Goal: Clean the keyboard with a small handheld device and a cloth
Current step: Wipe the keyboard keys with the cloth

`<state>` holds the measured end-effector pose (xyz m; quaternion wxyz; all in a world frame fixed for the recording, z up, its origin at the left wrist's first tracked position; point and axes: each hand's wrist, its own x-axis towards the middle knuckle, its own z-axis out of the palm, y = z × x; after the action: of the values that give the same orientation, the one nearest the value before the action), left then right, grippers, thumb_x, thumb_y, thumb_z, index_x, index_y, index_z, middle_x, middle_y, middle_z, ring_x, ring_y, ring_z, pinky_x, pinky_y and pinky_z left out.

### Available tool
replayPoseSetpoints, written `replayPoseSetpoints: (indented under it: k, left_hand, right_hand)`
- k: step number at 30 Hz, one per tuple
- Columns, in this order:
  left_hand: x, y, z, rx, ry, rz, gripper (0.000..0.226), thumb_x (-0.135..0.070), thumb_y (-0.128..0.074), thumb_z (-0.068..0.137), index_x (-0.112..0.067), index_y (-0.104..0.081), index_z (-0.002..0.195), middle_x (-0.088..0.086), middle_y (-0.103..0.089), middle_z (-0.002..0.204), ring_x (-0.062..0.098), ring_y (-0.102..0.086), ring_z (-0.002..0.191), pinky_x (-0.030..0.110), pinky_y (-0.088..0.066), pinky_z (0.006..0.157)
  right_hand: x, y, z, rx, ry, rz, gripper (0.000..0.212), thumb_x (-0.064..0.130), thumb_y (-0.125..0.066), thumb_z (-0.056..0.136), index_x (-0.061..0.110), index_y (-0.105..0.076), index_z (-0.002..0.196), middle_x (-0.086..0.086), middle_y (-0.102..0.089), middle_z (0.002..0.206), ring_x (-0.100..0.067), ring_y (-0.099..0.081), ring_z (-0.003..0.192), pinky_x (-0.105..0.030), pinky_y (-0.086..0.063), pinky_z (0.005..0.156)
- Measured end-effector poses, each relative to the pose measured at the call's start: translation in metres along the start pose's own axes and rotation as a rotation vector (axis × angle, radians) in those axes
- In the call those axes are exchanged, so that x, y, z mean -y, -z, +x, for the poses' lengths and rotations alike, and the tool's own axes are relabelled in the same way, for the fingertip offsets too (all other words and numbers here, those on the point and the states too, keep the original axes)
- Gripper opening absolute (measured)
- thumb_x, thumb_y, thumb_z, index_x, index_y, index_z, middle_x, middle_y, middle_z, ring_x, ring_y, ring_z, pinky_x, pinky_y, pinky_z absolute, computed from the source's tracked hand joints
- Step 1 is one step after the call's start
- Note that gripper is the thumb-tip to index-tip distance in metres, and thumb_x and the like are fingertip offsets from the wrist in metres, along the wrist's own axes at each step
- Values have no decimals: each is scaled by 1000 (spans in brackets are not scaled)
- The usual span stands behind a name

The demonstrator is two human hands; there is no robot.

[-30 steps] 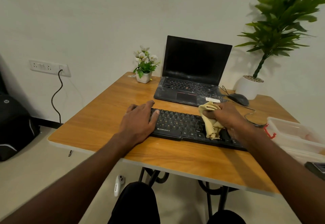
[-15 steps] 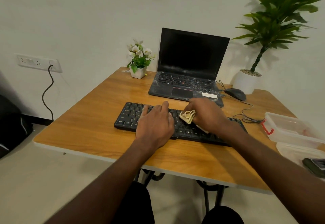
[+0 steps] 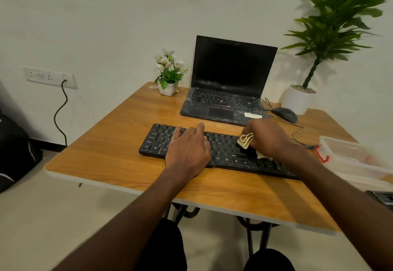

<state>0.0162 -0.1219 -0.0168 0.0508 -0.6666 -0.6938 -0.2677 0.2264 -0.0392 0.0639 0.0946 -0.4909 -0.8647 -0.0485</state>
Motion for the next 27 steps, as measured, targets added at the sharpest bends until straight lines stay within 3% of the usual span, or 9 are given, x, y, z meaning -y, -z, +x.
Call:
replayPoseSetpoints:
  k: [4, 9, 15, 19, 21, 25, 27]
  left_hand:
    - [0, 1, 0, 1, 0, -6, 42, -34, -29, 112, -17, -42, 147, 4, -69, 126, 18, -61, 124, 49, -20, 131]
    - [0, 1, -1, 8, 8, -3, 41, -34, -29, 111, -17, -43, 146, 4, -70, 124, 17, -62, 123, 50, -20, 131]
    - [-1, 0, 0, -3, -4, 9, 43, -35, -29, 111, -16, -43, 148, 4, -70, 126, 18, -62, 123, 49, -21, 131]
    - [1, -1, 0, 0, -4, 2, 46, -35, -29, 111, -15, -42, 150, 5, -70, 127, 18, -62, 124, 49, -20, 131]
    - [2, -1, 0, -2, -2, -2, 46, -35, -28, 110, -15, -42, 149, 5, -70, 126, 19, -62, 124, 50, -20, 131]
    - [0, -1, 0, -5, -8, 1, 44, -34, -29, 111, -16, -44, 147, 6, -70, 125, 19, -62, 123, 49, -20, 131]
    - [0, 0, -1, -7, -9, 1, 42, -34, -29, 111, -16, -45, 145, 6, -70, 125, 19, -63, 122, 49, -20, 132]
  right_hand:
    - [27, -8, 3, -69, 38, 106, 29, 12, -75, 89, 22, -77, 116, 1, -75, 112, -18, -67, 102, -27, -49, 76]
    - [24, -6, -6, -49, -112, -106, 19, 16, -74, 90, 16, -75, 108, -6, -72, 98, -21, -66, 88, -38, -61, 77]
    - [36, -3, -2, -43, -38, 125, 26, 12, -73, 89, 18, -76, 114, -2, -76, 106, -16, -68, 94, -27, -51, 76]
    - [32, -10, -10, -43, 86, 28, 34, 9, -73, 88, 21, -74, 121, 0, -72, 116, -18, -65, 106, -29, -54, 83]
    - [14, -3, -12, -7, 52, -25, 37, 9, -74, 88, 21, -73, 123, -3, -72, 120, -21, -65, 110, -31, -56, 83]
    - [0, 10, -1, 62, -28, 13, 28, 15, -78, 87, 21, -77, 115, -3, -76, 110, -17, -68, 95, -26, -48, 72]
    - [11, 9, 4, 20, -6, 40, 26, 15, -76, 88, 20, -77, 113, -3, -77, 107, -17, -68, 93, -27, -49, 72]
